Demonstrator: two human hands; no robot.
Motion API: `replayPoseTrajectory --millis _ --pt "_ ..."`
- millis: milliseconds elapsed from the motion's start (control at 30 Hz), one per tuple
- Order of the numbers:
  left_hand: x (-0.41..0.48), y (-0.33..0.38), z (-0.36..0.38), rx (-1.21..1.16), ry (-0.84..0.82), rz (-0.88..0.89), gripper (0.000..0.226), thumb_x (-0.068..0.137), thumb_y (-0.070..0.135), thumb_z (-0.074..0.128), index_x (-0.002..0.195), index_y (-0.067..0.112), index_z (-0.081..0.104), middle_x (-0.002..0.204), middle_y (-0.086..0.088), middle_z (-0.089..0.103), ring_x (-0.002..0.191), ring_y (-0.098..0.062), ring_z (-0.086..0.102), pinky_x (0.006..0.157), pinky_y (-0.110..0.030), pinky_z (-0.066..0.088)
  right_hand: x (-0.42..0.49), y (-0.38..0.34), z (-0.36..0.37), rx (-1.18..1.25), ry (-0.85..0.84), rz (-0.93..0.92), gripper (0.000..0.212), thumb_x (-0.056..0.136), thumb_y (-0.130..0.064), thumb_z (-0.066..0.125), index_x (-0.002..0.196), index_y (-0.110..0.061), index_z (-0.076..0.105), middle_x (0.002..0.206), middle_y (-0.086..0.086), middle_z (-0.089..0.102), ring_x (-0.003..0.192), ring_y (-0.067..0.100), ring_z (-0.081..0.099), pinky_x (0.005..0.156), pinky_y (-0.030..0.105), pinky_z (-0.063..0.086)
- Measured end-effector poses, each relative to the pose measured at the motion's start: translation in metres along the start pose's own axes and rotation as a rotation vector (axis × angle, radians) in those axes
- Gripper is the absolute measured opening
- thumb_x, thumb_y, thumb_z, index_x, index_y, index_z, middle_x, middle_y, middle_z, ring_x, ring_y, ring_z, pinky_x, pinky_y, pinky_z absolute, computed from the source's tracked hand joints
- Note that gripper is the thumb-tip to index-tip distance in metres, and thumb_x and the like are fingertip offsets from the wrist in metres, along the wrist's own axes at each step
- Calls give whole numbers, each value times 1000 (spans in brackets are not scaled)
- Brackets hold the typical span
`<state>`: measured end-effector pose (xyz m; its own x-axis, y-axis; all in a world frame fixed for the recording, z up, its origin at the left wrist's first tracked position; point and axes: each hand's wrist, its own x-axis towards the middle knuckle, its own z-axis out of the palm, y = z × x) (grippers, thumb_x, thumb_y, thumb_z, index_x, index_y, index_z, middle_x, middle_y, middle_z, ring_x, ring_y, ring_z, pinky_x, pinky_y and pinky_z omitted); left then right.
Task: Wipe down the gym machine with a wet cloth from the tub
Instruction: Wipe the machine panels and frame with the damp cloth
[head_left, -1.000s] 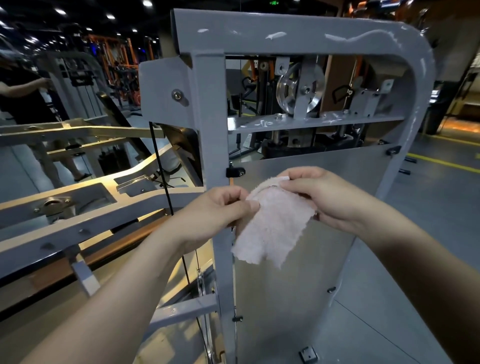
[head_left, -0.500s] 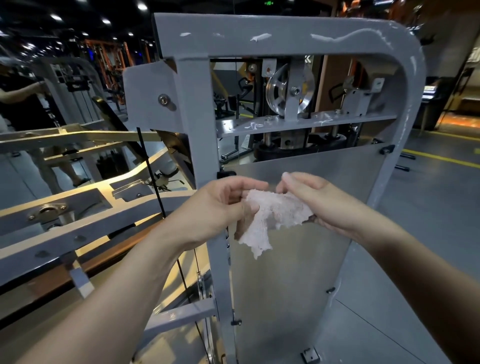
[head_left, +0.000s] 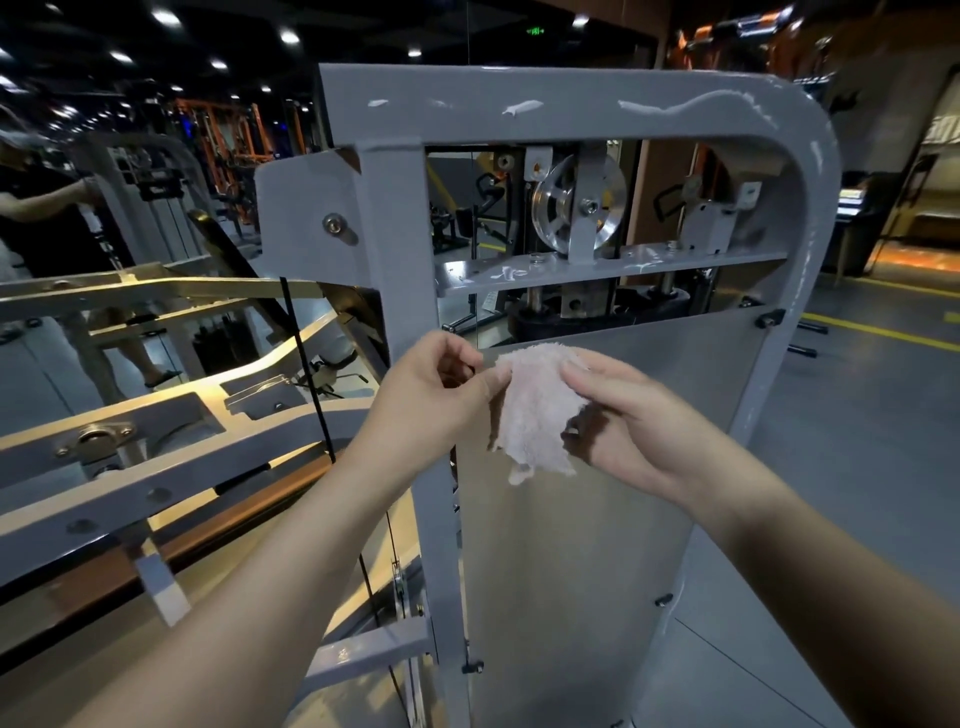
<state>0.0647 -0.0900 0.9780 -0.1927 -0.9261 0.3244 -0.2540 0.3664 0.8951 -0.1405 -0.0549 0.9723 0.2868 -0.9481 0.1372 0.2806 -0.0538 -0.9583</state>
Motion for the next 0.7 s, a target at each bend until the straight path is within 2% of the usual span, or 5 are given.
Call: replayPoseTrajectory --millis 100,267,433,533,700 --pt "-3 13 -7 -54 -43 47 6 97 29 69 100 24 71 96 5 75 92 -12 71 86 -35 57 7 0 12 55 62 -58 42 100 -15 59 136 7 51 127 32 61 112 41 62 98 56 55" --pt "-4 29 -24 -100 -161 89 18 94 25 73 112 21 71 101 1 76 94 -17 74 82 -39 62 23 -4 31 112 131 -172 30 88 -3 65 114 -10 53 110 23 68 96 32 68 86 47 62" --pt "9 42 -44 5 127 188 3 97 26 67 97 26 70 89 10 73 85 -5 69 78 -26 58 40 -21 57 -6 262 -302 14 93 0 64 102 -11 62 98 14 74 88 28 72 79 50 60" --pt "20 50 -66 114 293 282 7 98 24 60 93 27 65 83 10 67 77 -1 61 65 -18 49 50 -34 66 -337 398 -402 13 96 -9 69 100 -21 68 101 9 75 90 29 73 79 50 60" --pt "50 63 -104 360 510 507 6 96 18 54 99 23 57 93 18 49 103 -13 47 78 -14 37 65 -53 85 -707 481 -562 21 98 -19 65 106 -39 63 105 -17 65 101 10 65 81 39 58"
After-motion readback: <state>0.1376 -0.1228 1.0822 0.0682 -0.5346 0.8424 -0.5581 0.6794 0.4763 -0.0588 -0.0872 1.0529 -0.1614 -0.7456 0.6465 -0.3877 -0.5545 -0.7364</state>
